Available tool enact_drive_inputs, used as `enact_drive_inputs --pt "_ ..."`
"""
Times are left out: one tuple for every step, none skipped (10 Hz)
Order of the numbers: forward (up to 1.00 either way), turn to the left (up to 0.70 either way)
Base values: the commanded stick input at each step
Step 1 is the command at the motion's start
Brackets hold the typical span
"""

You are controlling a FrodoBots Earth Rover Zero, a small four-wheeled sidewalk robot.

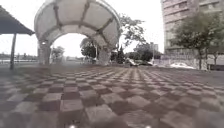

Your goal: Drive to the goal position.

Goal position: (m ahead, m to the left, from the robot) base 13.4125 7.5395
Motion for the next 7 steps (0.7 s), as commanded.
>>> enact_drive_inputs --pt "0.85 0.26" --pt "0.85 0.11" --pt "0.85 0.03" --pt "0.85 0.0" --pt "0.85 0.0" --pt "0.85 0.0" --pt "0.85 0.0"
